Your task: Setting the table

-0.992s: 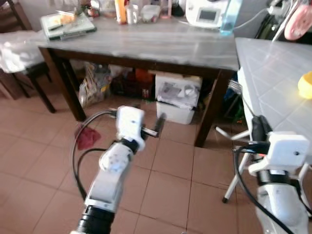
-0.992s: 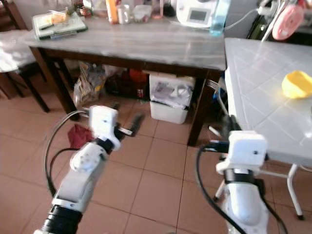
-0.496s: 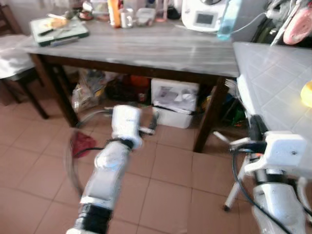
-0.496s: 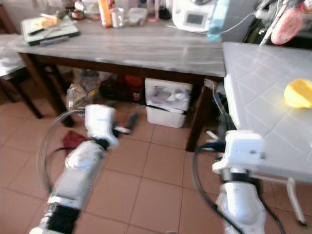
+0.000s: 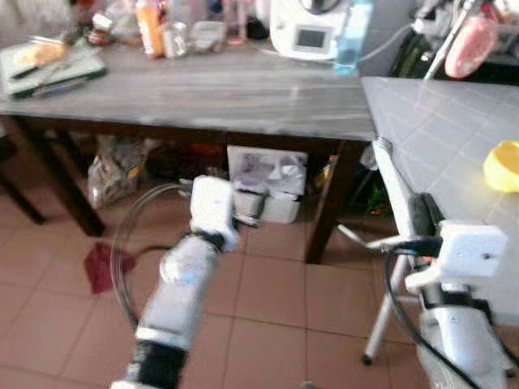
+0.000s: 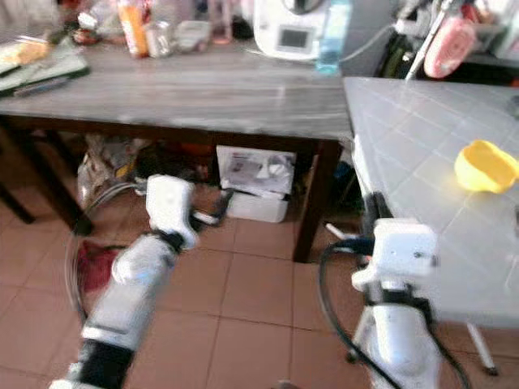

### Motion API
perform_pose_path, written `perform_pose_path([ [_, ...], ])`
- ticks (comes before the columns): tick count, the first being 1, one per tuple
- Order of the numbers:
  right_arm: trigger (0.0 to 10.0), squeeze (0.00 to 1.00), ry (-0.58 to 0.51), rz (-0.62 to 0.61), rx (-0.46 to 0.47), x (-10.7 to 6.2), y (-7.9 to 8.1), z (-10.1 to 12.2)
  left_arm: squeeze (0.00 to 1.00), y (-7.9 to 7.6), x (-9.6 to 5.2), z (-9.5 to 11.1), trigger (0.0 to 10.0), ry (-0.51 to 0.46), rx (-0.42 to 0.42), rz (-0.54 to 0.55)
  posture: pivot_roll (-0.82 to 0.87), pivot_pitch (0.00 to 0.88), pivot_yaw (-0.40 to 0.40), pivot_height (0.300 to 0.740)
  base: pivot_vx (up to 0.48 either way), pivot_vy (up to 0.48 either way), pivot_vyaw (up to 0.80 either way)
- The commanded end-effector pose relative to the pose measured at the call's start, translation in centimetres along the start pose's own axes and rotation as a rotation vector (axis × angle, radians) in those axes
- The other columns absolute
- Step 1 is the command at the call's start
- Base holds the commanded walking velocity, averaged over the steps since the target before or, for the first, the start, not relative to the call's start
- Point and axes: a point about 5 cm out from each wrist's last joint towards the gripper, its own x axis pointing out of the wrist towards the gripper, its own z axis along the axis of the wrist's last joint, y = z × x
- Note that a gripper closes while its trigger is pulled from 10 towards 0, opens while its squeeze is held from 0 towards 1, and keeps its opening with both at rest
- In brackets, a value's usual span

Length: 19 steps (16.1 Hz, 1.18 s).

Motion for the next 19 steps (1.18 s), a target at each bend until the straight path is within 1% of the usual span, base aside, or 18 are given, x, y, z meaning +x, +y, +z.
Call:
perform_pose_path([
  [1,10.0,0.00,-0.033,0.008,0.011,0.07,0.36,0.67,0.00,0.83,-0.26,0.47,10.0,-0.015,0.030,0.015,0.00,0.105,-0.022,0.714,0.382,0.000,0.00],
  [5,10.0,0.00,-0.035,0.017,0.009,0.04,0.49,0.70,0.00,0.94,-0.47,0.34,10.0,-0.010,0.028,0.022,0.00,0.110,-0.024,0.714,0.382,0.000,0.00],
  [19,10.0,0.00,-0.028,0.022,0.001,-0.21,0.69,0.65,0.00,0.51,-0.55,0.17,10.0,0.000,0.026,0.001,0.00,0.120,-0.022,0.714,0.377,0.000,0.00],
])
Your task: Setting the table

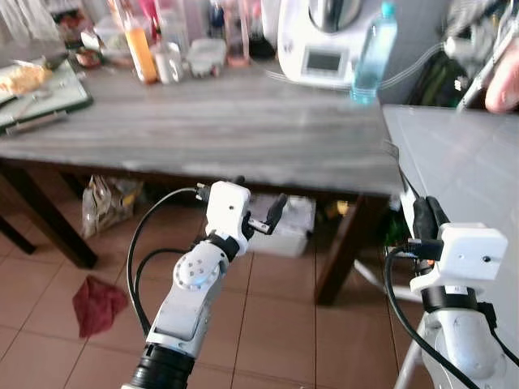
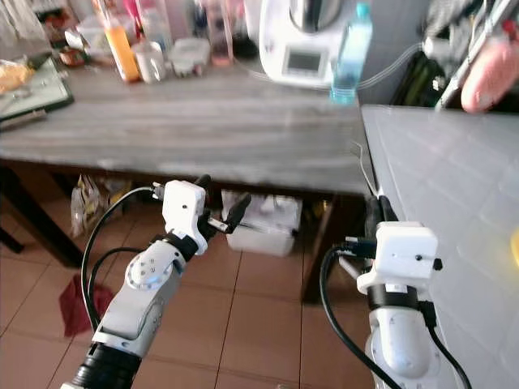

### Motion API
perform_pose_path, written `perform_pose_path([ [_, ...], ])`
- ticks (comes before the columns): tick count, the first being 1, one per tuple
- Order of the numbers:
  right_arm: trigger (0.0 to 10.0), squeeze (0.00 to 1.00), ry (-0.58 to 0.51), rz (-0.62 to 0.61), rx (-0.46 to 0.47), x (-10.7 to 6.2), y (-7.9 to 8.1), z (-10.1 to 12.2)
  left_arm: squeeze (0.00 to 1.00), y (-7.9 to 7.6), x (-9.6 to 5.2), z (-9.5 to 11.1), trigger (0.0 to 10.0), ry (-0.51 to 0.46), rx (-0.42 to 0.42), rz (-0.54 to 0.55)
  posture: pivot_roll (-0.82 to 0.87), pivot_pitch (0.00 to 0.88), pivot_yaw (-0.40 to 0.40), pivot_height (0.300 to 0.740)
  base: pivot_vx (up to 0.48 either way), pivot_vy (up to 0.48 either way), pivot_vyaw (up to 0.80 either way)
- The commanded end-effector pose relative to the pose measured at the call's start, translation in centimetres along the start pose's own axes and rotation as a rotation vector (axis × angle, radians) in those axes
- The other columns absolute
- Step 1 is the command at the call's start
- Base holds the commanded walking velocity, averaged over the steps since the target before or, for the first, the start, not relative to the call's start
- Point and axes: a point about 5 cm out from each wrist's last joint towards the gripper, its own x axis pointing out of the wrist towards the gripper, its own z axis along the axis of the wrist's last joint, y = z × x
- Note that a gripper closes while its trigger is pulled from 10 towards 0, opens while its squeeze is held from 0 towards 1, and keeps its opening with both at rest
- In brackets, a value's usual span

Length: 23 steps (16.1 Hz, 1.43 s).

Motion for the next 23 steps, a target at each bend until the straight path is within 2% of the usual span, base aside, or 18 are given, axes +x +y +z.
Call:
perform_pose_path([
  [1,10.0,0.00,-0.019,0.005,0.010,-0.01,0.20,0.41,0.00,0.65,-0.17,0.15,10.0,0.001,0.016,0.011,0.00,0.120,-0.022,0.714,0.371,0.000,0.00],
  [23,10.0,0.00,-0.006,0.025,0.012,0.11,0.48,-0.11,0.00,0.74,-0.14,0.01,10.0,0.014,0.021,0.007,0.00,0.108,-0.023,0.714,0.355,0.000,0.00],
])
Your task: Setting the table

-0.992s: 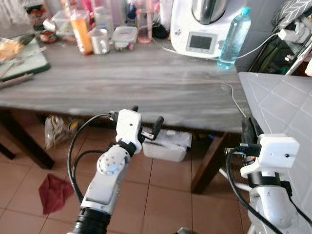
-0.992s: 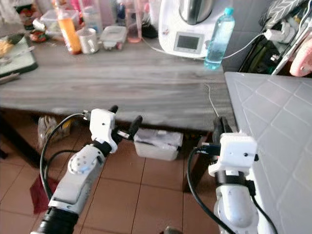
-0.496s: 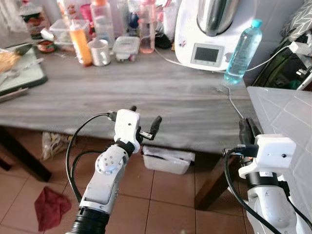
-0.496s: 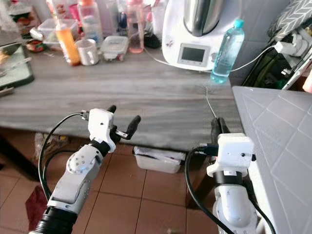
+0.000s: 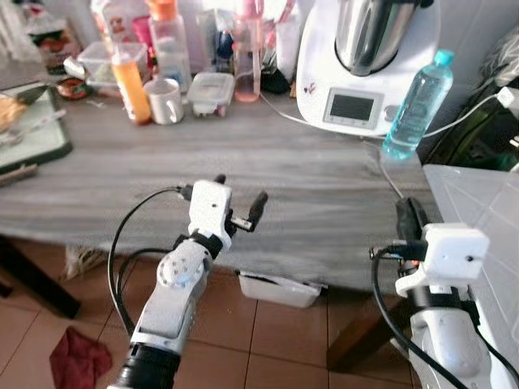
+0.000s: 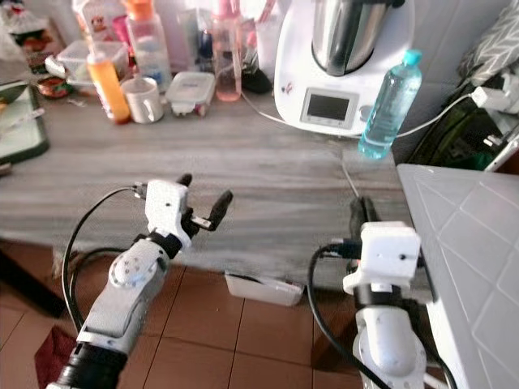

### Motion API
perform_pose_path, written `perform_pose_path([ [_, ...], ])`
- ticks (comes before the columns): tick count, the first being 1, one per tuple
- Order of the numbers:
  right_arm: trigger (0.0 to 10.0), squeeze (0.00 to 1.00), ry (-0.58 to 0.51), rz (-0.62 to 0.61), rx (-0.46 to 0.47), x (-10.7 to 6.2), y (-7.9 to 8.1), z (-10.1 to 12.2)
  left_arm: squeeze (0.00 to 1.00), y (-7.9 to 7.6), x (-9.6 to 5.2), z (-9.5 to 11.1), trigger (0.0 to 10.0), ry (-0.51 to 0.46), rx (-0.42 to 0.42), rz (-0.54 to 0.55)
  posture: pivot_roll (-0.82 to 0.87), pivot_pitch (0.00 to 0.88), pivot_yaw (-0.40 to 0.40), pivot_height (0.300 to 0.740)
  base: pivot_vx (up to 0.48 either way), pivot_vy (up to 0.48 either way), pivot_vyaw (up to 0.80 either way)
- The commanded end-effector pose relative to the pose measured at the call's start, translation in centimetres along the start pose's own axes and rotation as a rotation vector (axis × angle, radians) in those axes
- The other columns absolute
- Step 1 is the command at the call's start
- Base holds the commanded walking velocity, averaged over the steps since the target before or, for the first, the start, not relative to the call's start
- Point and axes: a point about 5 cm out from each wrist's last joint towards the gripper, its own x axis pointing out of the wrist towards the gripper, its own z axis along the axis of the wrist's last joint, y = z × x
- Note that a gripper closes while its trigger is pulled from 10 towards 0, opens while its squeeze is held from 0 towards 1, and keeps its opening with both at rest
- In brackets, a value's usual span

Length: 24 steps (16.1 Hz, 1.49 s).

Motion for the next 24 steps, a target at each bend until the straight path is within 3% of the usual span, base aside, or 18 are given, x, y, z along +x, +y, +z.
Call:
perform_pose_path([
  [1,10.0,0.00,-0.008,-0.011,-0.009,-0.1,-0.4,0.1,0.00,-0.9,0.3,0.2,10.0,-0.002,0.001,-0.038,0.00,0.107,-0.022,0.714,0.334,0.000,0.00],
  [4,10.0,0.00,0.026,-0.017,-0.006,-0.2,-0.3,-1.0,0.00,-0.9,0.4,0.2,10.0,-0.003,-0.001,-0.037,0.01,0.099,-0.020,0.714,0.316,0.000,0.00],
  [11,10.0,0.00,0.026,-0.025,0.047,0.1,0.2,-1.1,0.00,-0.1,0.3,-0.9,10.0,0.079,-0.031,0.011,0.02,0.106,-0.015,0.714,0.000,0.000,0.00],
  [17,10.0,0.00,0.081,-0.169,0.336,0.7,0.1,-2.6,0.00,0.0,0.2,-1.4,10.0,0.117,0.004,-0.015,0.04,0.142,0.010,0.714,0.000,0.000,0.00],
  [19,10.0,0.00,0.126,-0.231,0.530,0.8,-0.2,-3.9,0.00,0.2,-0.4,-1.8,10.0,0.132,0.009,-0.018,0.04,0.152,0.015,0.714,0.000,0.000,0.00],
  [20,10.0,0.00,0.151,-0.214,0.598,0.8,0.2,-4.4,0.00,0.5,-0.6,-1.9,10.0,0.136,0.016,-0.013,0.04,0.152,0.015,0.714,0.000,0.000,0.00],
  [23,10.0,0.00,0.191,-0.139,0.638,1.0,1.7,-5.1,0.00,0.9,-1.2,-2.1,10.0,0.149,0.026,-0.005,0.05,0.169,0.011,0.714,0.000,0.000,0.00],
  [24,10.0,0.00,0.215,-0.137,0.721,0.8,2.1,-5.4,0.00,0.8,-1.3,-2.0,10.0,0.149,0.024,-0.009,0.06,0.171,0.004,0.714,0.000,0.000,0.00],
])
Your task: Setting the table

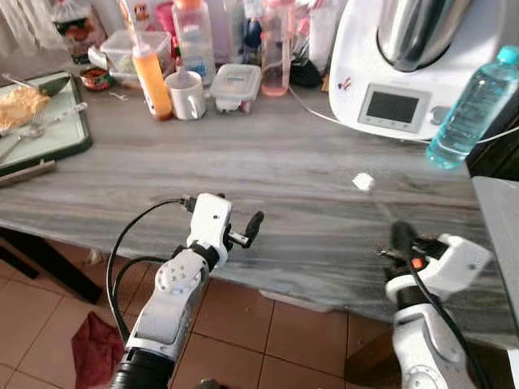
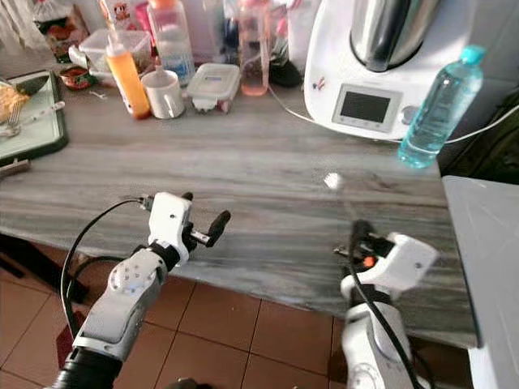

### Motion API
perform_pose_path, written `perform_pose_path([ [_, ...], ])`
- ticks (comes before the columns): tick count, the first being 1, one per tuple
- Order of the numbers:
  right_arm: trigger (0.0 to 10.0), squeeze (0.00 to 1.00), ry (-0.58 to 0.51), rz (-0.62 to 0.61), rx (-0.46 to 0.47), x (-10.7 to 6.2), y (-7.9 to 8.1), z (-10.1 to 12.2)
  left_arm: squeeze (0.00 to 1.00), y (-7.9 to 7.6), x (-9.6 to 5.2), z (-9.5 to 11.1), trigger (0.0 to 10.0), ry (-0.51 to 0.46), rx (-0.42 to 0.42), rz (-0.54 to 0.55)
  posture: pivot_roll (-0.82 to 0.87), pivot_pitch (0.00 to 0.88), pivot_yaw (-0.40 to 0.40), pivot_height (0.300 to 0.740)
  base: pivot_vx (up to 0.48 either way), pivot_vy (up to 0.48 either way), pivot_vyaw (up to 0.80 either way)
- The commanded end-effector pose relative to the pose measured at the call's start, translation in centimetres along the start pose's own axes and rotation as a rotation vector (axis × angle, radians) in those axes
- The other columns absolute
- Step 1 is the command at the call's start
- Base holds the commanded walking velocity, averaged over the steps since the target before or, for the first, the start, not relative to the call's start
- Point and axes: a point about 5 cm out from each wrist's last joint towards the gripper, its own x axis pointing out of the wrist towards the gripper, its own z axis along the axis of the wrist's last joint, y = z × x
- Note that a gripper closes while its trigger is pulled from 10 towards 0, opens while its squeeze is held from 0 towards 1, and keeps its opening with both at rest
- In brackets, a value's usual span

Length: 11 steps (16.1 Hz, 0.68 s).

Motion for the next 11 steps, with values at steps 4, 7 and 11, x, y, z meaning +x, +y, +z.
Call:
perform_pose_path([
  [4,10.0,0.00,0.083,0.024,0.260,-1.3,1.4,-2.4,0.00,-0.1,-0.5,0.4,10.0,-0.012,0.006,-0.002,0.06,0.173,-0.007,0.714,0.000,0.000,0.00],
  [7,10.0,0.00,0.106,0.032,0.276,-2.1,0.5,-2.6,0.00,-0.1,-0.6,0.3,10.0,-0.009,0.006,-0.011,0.06,0.171,-0.003,0.714,0.000,0.000,0.00],
  [11,10.0,0.00,0.069,0.057,0.114,-3.3,-0.1,-3.1,0.00,0.3,-0.5,0.4,10.0,0.003,0.026,-0.020,0.06,0.188,0.037,0.714,0.000,0.000,0.00],
])
